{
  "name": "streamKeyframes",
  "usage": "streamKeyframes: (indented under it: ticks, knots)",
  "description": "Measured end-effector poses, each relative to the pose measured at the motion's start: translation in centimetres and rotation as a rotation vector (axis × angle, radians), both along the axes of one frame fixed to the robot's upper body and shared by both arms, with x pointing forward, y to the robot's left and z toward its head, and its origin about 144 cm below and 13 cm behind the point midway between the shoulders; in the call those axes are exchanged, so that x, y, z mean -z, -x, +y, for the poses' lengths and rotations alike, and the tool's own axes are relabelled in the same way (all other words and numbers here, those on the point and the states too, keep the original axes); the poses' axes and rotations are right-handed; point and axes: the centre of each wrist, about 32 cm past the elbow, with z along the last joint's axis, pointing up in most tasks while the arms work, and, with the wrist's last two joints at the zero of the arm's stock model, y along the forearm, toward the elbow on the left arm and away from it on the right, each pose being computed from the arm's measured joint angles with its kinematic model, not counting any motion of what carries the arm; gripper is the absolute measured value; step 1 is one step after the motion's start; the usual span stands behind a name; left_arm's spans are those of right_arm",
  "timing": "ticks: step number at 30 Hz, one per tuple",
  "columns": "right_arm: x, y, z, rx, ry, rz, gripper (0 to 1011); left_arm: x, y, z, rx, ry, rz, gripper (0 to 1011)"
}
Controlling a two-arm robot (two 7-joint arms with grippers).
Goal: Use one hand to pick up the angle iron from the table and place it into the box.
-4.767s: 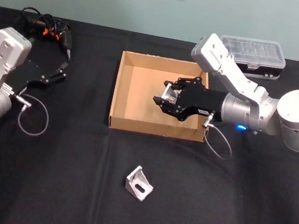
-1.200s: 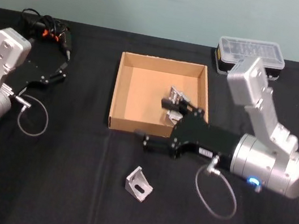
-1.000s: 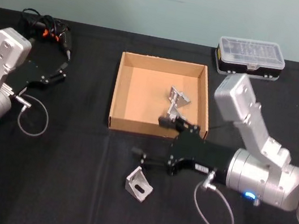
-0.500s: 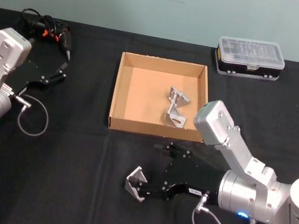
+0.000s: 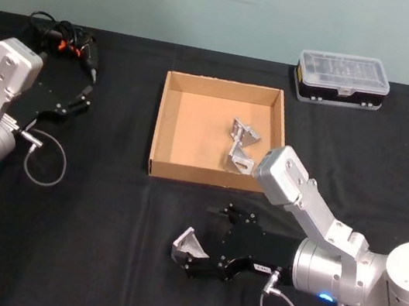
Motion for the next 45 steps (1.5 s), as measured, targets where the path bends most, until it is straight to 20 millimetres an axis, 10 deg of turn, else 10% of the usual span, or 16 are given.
streamKeyframes:
  ticks: [31,45]
  knots:
    - [1.9,-1.2,1.8,-0.024,0.024,0.046,1003,0.0,0.0,0.0,0.0,0.0,0.0,1000]
    - [1.9,-1.3,2.0,-0.024,0.023,0.039,681,0.0,0.0,0.0,0.0,0.0,0.0,1000]
